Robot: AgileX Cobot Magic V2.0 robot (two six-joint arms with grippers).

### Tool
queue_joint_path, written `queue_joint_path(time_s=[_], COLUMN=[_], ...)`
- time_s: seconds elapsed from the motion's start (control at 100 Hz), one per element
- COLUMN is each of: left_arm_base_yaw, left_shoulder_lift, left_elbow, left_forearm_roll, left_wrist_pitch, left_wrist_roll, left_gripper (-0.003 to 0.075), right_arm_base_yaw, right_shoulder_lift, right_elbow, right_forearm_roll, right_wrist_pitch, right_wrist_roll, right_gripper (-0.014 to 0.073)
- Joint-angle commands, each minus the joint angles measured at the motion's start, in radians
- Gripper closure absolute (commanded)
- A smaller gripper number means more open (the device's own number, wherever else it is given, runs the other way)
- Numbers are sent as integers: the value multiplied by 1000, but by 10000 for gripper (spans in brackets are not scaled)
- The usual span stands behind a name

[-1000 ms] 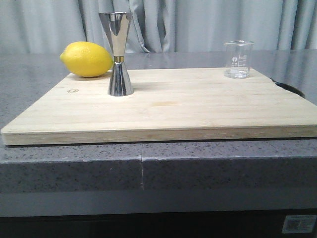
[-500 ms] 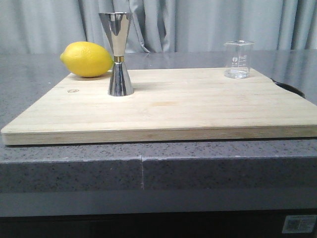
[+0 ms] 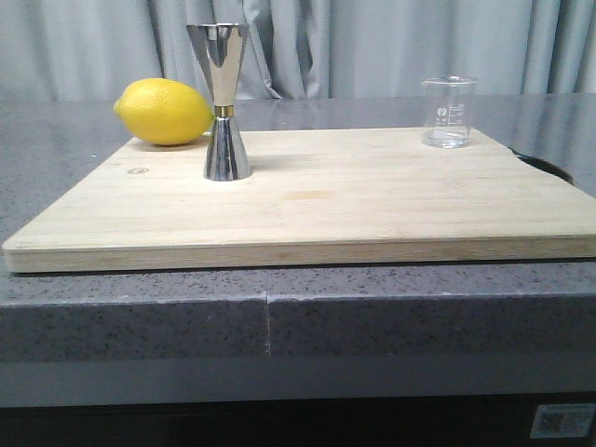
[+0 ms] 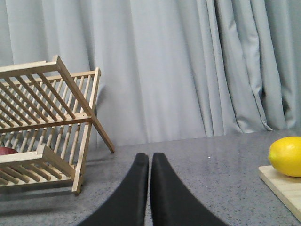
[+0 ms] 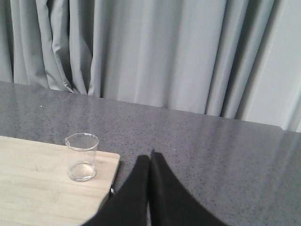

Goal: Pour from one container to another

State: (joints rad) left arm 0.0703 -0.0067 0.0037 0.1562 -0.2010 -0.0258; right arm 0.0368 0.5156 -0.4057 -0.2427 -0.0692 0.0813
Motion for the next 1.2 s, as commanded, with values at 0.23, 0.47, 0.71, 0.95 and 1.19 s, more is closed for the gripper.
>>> queue_joint_path(time_s=[0.23, 0.47, 0.71, 0.95, 1.19], left_arm_base_yaw=[-8, -8, -8, -8, -8], left_shoulder_lift=[-20, -20, -20, -20, -20], left_elbow=[29, 29, 29, 29, 29], left_forearm_roll=[-6, -10, -26, -26, -26], left_wrist_pitch=[-17, 41, 52, 52, 52], left_wrist_roll=[-25, -25, -25, -25, -25], left_gripper=[739, 739, 739, 739, 739], right_arm_base_yaw=[1, 1, 1, 1, 1], right_shoulder_lift=[0, 0, 0, 0, 0], right_elbow=[-24, -24, -24, -24, -24], right_forearm_roll=[-5, -5, -5, -5, -5], right_wrist_pitch=[-80, -80, -80, -80, -80], right_wrist_roll=[-3, -3, -3, -3, -3], right_gripper=[661, 661, 661, 661, 661])
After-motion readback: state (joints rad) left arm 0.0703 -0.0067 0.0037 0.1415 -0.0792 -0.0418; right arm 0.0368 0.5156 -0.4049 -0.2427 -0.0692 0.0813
